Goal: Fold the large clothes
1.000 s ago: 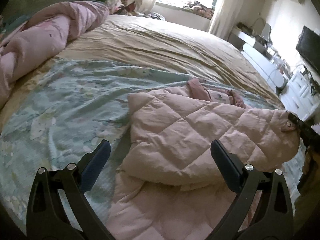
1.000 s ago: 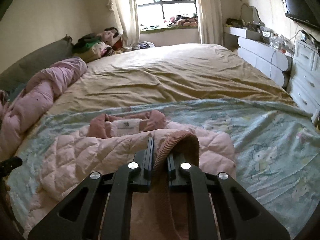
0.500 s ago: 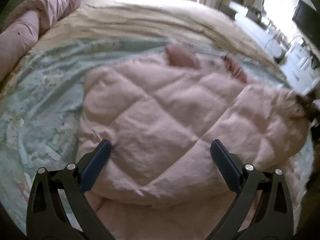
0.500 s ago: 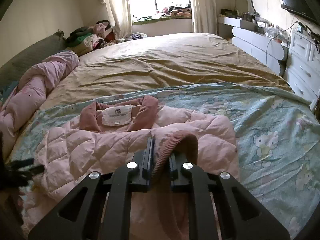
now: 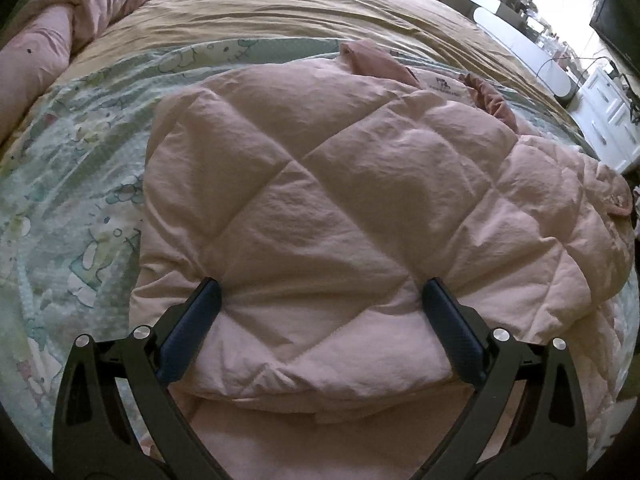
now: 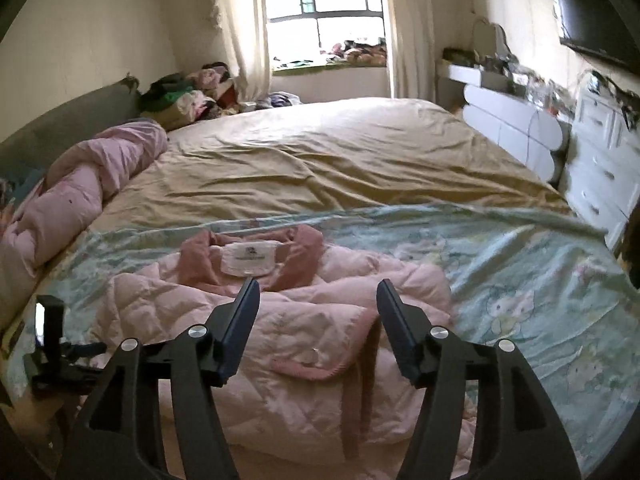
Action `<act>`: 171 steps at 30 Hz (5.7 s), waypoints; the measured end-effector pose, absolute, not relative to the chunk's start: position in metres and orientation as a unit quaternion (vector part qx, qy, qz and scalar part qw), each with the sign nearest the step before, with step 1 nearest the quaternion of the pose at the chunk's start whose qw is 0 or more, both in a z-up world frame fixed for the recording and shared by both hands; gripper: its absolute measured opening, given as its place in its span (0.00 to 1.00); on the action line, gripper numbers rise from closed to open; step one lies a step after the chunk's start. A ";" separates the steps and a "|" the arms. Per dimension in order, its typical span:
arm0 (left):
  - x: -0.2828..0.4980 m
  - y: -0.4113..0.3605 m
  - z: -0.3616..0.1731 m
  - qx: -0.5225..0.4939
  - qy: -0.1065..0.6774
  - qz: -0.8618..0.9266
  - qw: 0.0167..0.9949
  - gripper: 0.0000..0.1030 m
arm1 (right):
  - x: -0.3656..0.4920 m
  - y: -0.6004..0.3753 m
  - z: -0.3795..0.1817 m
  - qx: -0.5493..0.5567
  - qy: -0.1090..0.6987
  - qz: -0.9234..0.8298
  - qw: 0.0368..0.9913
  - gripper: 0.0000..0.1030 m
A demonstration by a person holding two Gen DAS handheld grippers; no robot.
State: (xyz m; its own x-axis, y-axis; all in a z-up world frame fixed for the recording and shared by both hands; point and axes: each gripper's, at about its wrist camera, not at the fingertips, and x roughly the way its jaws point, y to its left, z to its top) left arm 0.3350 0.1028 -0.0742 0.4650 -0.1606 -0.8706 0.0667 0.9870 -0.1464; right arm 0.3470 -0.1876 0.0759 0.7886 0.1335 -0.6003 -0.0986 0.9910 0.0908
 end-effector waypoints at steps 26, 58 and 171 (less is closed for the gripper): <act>0.333 0.101 -0.082 -0.031 0.505 -0.075 0.859 0.92 | 0.401 -0.065 -0.068 -0.099 0.502 0.089 0.855 0.90; 0.277 0.111 -0.032 -0.039 0.471 -0.039 0.880 0.91 | 0.289 -0.125 0.005 0.006 0.409 0.095 0.908 0.96; 0.061 0.049 0.032 0.021 0.375 -0.046 0.926 0.91 | 0.096 -0.224 0.058 0.040 0.338 0.086 0.936 0.96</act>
State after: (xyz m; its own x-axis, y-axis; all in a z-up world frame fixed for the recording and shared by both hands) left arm 0.0606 0.0494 0.0315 0.7143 -0.0694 -0.6964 0.1011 0.9949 0.0044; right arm 0.0958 -0.2241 0.0581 0.7571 0.1893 -0.6253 -0.1346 0.9818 0.1342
